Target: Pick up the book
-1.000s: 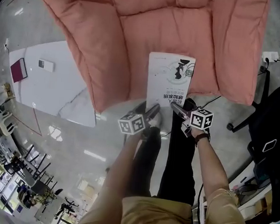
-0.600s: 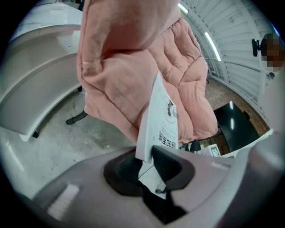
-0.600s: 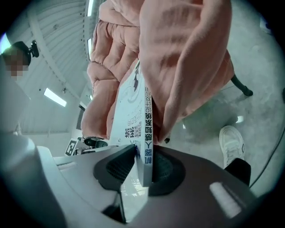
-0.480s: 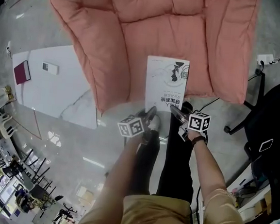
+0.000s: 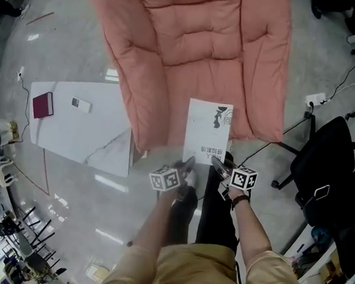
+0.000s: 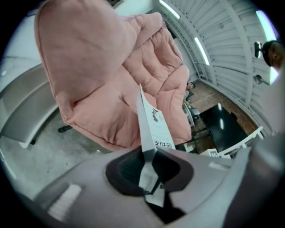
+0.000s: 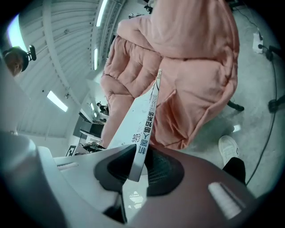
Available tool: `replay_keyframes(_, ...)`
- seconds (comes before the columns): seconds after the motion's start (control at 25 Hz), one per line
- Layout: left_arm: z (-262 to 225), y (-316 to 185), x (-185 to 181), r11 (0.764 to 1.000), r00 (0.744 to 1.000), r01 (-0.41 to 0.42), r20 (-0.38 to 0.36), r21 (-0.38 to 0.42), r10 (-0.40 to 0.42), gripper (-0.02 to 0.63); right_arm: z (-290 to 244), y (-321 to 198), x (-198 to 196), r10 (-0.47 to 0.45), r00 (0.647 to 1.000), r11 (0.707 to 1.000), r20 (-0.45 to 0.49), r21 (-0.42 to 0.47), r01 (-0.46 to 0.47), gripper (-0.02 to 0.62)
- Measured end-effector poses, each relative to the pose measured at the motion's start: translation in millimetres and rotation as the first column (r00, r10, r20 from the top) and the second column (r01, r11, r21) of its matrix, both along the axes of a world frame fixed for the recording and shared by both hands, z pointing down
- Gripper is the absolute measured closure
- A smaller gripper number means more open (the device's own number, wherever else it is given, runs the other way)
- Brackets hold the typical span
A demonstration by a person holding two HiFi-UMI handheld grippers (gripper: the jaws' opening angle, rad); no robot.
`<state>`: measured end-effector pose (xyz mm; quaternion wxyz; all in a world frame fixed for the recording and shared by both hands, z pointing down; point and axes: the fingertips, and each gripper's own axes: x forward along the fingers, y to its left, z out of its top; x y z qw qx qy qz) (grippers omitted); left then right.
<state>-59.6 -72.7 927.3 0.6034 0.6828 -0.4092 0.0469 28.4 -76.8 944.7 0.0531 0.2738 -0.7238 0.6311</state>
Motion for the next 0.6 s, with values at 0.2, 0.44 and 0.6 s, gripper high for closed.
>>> replay_keyframes(0.2, -78.0, -12.6, 2.1, 0.993, 1.000, 0.025, -0.019, 0.117, -0.023, 0.561, -80.9, -14.8, 3.5, 0.010, 1.000, 0.991, -0.010, 0.135, -0.009, 0.534)
replay_keyframes(0.44, -196.1, -47.8, -10.6, 0.960, 0.996, 0.089, -0.048, 0.266, -0.079, 0.561, -200.5, -54.6, -8.8, -0.006, 1.000, 0.940, -0.003, 0.340, 0.006, 0.526)
replay_keyframes(0.6, -276.6, -66.4, -26.0, 0.916, 0.997, 0.080, -0.020, 0.393, -0.078, 0.561, -282.9, -77.6, -23.6, -0.014, 1.000, 0.889, 0.018, 0.459, 0.004, 0.528)
